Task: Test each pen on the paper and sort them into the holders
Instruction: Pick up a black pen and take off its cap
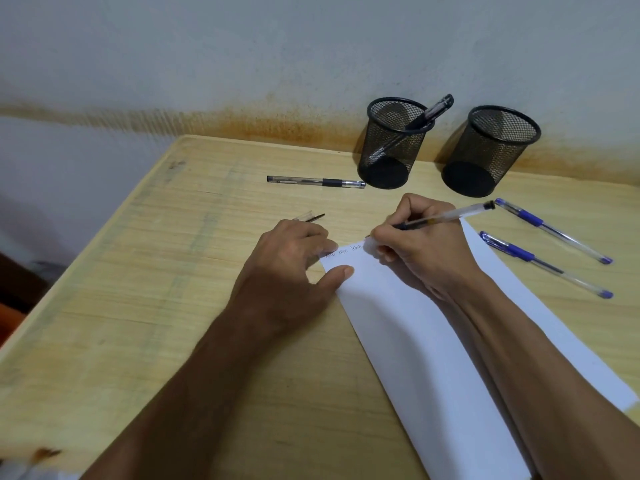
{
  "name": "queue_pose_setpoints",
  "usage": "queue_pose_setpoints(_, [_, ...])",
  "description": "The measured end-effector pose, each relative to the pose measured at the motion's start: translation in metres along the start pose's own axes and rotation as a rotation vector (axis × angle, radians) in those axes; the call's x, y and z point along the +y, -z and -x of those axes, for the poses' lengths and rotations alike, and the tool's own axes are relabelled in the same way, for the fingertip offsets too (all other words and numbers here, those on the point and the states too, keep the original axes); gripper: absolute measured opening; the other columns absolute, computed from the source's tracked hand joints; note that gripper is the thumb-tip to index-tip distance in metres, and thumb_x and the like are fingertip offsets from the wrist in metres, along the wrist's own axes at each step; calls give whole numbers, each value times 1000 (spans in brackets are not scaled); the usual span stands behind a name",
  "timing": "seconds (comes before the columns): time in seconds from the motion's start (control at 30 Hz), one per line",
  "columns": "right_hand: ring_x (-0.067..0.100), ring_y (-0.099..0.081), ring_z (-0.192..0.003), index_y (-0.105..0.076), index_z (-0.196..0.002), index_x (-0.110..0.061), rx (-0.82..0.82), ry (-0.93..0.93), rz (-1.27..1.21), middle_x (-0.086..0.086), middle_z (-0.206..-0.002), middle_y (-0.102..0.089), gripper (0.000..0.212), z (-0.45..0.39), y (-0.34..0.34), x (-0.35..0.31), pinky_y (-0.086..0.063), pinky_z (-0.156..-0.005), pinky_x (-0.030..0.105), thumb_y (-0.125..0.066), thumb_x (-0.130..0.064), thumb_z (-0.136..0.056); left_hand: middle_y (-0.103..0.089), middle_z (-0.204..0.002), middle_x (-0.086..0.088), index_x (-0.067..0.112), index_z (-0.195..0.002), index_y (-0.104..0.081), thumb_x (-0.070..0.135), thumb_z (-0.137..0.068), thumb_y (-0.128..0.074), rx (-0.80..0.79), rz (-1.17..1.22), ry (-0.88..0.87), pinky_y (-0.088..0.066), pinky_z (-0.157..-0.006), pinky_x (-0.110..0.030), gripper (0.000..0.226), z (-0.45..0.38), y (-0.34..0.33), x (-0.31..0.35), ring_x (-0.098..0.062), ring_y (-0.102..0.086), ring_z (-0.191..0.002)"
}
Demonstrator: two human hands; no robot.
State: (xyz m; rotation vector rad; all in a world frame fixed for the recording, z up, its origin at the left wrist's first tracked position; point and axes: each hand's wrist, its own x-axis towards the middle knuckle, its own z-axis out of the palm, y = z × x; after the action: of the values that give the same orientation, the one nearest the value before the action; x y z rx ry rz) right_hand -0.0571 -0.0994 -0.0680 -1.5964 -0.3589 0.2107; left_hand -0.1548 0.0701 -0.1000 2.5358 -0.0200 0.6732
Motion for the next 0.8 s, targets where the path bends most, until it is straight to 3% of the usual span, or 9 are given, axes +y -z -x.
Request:
queue_pose_setpoints(0.17, [21, -49, -44, -53, -83, 22, 35, -43, -42, 25, -62, -54, 10, 4, 1, -4, -43, -45, 30, -62, 22, -79, -69, -107, -1, 12, -107, -71, 24, -87, -68, 187, 26, 163, -48, -89, -37, 23, -11, 12, 1, -22, -58, -106])
queue_pose_setpoints(0.3, [16, -50, -43, -58, -86, 5, 30, -78, -125, 18, -59, -53, 14, 7, 4, -4, -43, -45, 28, -65, 17, -83, -66, -117, -3, 18, -116, -68, 34, -92, -60, 90, -120, 352, -42, -98, -44, 30, -23, 8, -2, -29, -52, -115])
queue_pose_setpoints(0.47, [16, -62, -60, -63, -88, 2, 54, -116, -109, 16, -70, -63, 12, 10, 7, -7, -56, -56, 25, -74, 6, -84, -66, -111, -6, 18, -102, -75, 35, -91, -64, 74, -180, 378, -43, -92, -44, 23, -28, 9, 0, -31, -52, -109])
queue_pose_setpoints(0.57, [20, -66, -72, -68, -83, -4, 47, -129, -133, 14, -77, -68, 13, 11, 6, -9, -59, -64, 29, -79, 3, -81, -68, -104, -1, 21, -91, -74, 33, -88, -67, 86, -146, 377, -45, -88, -44, 14, -30, 8, 0, -28, -56, -104])
queue_pose_setpoints(0.67, [12, -69, -69, -73, -95, 1, 74, -128, -219, 10, -81, -73, 13, 18, 11, -20, -58, -64, 21, -77, 5, -83, -65, -99, 1, 21, -89, -71, 31, -88, -66, 154, -65, 353, -45, -82, -38, 10, -28, 12, 7, -24, -56, -98])
queue_pose_setpoints(0.8, [14, -74, -79, -76, -99, -7, 67, -19, -171, 6, -85, -78, 14, 41, 23, -39, -59, -67, 21, -73, 1, -87, -71, -85, 11, 24, -89, -73, 25, -87, -71, 245, 220, 332, -49, -71, -25, 3, -16, 29, 35, -5, -63, -79])
